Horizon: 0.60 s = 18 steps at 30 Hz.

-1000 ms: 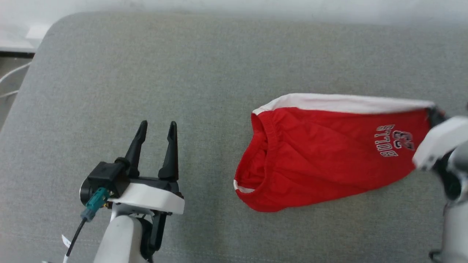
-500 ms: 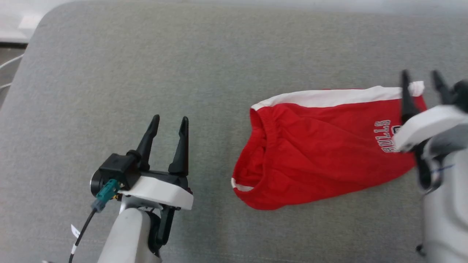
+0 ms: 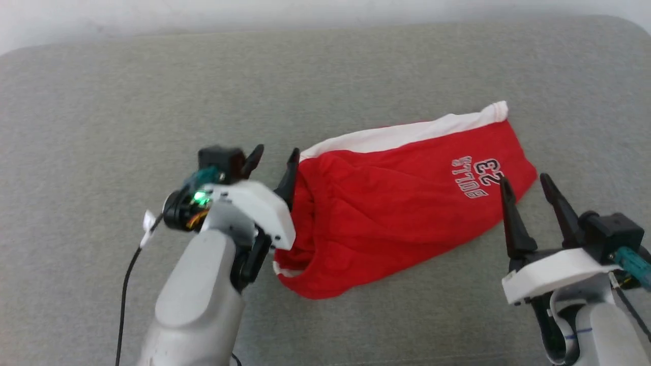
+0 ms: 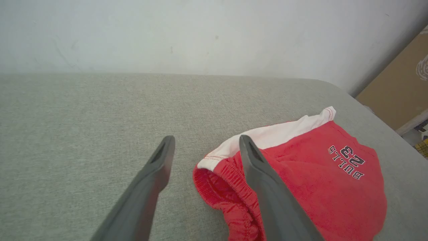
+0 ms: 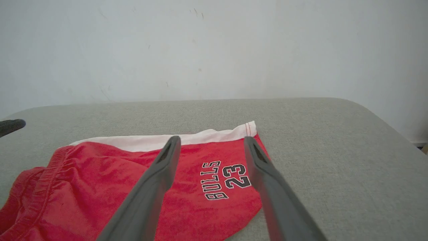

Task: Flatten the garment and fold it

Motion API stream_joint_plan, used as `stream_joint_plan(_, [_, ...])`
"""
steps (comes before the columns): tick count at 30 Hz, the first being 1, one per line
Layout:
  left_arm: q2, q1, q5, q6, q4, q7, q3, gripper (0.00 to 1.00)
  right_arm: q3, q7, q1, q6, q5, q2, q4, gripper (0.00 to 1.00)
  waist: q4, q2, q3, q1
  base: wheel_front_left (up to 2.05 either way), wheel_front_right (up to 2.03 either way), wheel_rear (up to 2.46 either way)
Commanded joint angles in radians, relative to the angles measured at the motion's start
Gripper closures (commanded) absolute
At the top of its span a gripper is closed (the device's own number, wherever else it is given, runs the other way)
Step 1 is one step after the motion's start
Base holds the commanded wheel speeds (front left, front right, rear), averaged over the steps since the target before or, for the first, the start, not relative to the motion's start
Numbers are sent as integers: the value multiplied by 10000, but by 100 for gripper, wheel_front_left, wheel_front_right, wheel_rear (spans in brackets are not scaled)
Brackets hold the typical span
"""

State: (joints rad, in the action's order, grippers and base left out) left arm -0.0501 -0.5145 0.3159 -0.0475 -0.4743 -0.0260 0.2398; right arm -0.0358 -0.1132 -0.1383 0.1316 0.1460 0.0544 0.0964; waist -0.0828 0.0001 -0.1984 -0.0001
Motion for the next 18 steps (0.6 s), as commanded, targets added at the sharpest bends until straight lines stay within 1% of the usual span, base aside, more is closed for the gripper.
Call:
stream_joint_plan(1, [-1,-254,90,42,-152,-149,24,0,41,33,73,-9,142,-34,-99,0,-304,-1,-173,1,0,0,0])
stream_joint_plan(5, [-16,-1121,118,196,-1185,-1392,253,0,199,60,158,-9,331,-38,-325,0,-563,-1,-419,1,0,0,0])
stream_joint_plan(9, [-301,-1752,-303,503,-2072,-2430,549,0,354,34,82,-9,476,-39,-399,0,-772,-1,-591,1,0,0,0])
stream_joint_plan(14, [-603,-2170,-686,791,-2874,-3408,851,0,562,-3,-6,-9,578,-40,-468,0,-932,-1,-726,1,0,0,0])
stream_joint_plan(18, [-685,-2428,-763,754,-3220,-3731,1000,0,694,17,-29,-9,583,-40,-477,0,-985,-1,-806,1,0,0,0])
